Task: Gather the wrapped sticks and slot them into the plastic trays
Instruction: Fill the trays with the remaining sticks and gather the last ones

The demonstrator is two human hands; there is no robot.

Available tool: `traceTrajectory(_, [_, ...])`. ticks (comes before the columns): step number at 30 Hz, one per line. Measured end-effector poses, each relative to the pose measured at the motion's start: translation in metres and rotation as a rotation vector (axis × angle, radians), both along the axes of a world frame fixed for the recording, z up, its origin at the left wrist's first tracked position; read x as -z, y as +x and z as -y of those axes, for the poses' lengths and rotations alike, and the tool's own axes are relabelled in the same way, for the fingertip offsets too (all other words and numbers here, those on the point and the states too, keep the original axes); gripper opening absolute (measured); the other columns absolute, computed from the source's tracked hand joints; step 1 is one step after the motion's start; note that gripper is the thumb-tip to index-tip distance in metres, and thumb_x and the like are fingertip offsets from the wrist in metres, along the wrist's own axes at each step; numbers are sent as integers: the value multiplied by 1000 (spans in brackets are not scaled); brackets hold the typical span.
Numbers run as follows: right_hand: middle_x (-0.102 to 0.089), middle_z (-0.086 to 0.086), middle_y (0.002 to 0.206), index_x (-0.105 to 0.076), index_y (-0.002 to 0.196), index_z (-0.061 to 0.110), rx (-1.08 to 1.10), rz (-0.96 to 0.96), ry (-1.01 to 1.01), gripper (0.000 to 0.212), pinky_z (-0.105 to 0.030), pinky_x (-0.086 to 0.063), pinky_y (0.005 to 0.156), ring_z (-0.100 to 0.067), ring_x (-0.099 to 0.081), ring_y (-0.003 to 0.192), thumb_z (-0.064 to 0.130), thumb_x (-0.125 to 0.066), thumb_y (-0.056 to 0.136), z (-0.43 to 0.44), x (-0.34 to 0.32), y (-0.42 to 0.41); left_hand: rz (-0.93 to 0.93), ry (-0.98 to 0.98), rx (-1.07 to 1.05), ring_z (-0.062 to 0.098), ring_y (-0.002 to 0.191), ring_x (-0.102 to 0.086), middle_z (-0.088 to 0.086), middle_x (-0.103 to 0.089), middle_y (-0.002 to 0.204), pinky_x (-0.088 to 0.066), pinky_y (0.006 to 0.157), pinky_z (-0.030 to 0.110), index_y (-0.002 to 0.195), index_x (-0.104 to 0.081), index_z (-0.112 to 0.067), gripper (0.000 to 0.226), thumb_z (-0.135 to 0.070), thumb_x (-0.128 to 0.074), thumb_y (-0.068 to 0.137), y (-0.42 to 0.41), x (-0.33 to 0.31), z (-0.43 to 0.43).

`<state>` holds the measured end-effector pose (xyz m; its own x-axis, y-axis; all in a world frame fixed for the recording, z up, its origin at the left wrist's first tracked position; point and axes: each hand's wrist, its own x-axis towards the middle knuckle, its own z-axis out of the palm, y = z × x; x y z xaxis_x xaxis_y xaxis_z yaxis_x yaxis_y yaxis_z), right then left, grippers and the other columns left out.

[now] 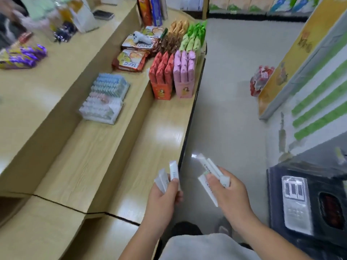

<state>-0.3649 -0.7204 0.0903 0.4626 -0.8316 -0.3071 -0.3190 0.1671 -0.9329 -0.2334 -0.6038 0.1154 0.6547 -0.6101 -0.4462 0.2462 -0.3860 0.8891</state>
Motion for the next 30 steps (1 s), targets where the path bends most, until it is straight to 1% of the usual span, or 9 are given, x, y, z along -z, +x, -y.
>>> traceTrajectory(4, [-69,21,76,-71,98,47,-192,-32,7,16,-5,-42,56,5,-61,68,34,-65,92,58,-1,48,-31,6,-206,21,65,-67,5,-67,69,-58,64,33,83,-62,-7,25,-15,-50,103,26,1,37])
traceTrajectory(10, [-71,22,84,-69,103,51,-538,-62,-6,24,-5,-42,55,4,-62,67,43,-58,83,111,20,164,-9,101,-466,16,63,-66,8,-65,65,-47,54,13,66,-56,-19,34,-21,-50,100,93,28,64])
traceTrajectory(12, [-72,19,86,-67,108,53,-666,-74,-52,29,-7,-44,58,3,-63,71,45,-57,82,117,35,211,-36,116,-559,15,62,-67,6,-65,63,-53,59,18,74,-59,-12,27,-20,-51,98,120,45,69])
traceTrajectory(15, [-70,0,94,-67,104,41,-837,-120,-79,26,-18,-44,61,-17,-64,80,47,-56,82,120,57,275,-97,194,-708,11,62,-68,2,-69,66,-51,57,16,85,-64,-4,25,-24,-55,96,169,66,68])
traceTrajectory(17, [-68,3,81,-66,98,39,-937,-152,-105,21,-20,-42,57,-17,-61,70,50,-55,83,119,64,312,-114,285,-791,9,63,-69,-1,-71,69,-50,60,23,86,-64,-8,25,-29,-55,96,197,73,63])
traceTrajectory(19, [-63,10,70,-64,91,47,-1013,-176,-133,10,-19,-42,53,-10,-56,62,48,-56,86,114,69,355,-62,322,-879,10,63,-67,1,-69,71,-52,62,29,91,-60,-11,20,-29,-54,97,227,78,55])
traceTrajectory(23, [-71,16,92,-60,105,64,-1186,-147,-165,30,-22,-52,70,-2,-65,81,41,-57,86,77,83,442,28,449,-1055,9,60,-57,1,-60,76,-45,54,27,90,-56,-19,6,-19,-53,95,280,99,42])
traceTrajectory(26, [-68,22,95,-55,119,54,-1287,-79,-302,33,-16,-47,68,3,-62,84,40,-53,89,40,106,499,133,596,-1198,6,64,-57,-3,-61,78,-44,57,32,84,-49,-25,13,-22,-56,93,320,124,34])
traceTrajectory(30, [-67,3,101,-50,134,38,-1421,-36,-596,44,-35,-50,77,-19,-61,94,34,-54,90,1,142,547,310,797,-1234,30,81,-57,3,-60,84,-43,65,41,84,-51,-22,11,-27,-57,91,368,158,24])
